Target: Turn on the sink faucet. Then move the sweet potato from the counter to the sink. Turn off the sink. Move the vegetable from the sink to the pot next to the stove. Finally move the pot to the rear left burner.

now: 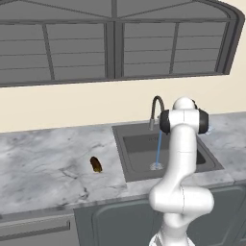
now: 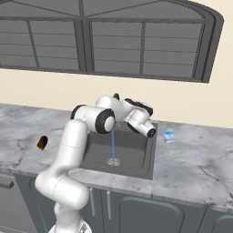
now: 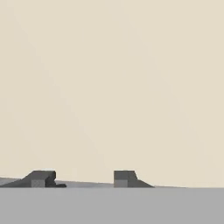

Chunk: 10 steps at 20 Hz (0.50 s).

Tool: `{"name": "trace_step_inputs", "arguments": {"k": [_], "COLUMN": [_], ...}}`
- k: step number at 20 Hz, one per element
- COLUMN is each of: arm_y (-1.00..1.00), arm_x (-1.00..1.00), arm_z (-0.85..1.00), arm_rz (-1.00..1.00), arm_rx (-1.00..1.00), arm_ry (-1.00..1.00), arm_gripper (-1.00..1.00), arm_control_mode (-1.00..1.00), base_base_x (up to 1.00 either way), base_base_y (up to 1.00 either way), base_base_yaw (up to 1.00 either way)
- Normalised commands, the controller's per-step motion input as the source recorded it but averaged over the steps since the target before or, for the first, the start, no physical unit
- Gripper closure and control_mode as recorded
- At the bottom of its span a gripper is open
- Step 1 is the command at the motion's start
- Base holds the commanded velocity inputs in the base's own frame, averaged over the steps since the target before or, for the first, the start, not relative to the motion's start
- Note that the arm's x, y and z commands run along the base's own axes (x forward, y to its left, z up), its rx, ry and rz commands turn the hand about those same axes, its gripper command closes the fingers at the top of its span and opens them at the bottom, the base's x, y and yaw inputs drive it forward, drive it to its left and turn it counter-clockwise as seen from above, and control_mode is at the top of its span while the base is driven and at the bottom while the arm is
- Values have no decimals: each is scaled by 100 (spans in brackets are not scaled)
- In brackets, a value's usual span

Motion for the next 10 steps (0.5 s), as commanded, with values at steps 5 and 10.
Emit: {"name": "trace_step_inputs", "arguments": {"k": [5,10], "arm_y": [-7,-2], "arm_x": [-31,-48], "arm_z": [29,53], "arm_rz": [0,0], "arm_rx": [6,0], "arm_ry": [-3,-2], "arm_gripper": [-100,-100], "arm_control_mode": [-100,-100], "base_base_x": [0,0], "base_base_y": [0,0], "base_base_yaw": [0,0]}}
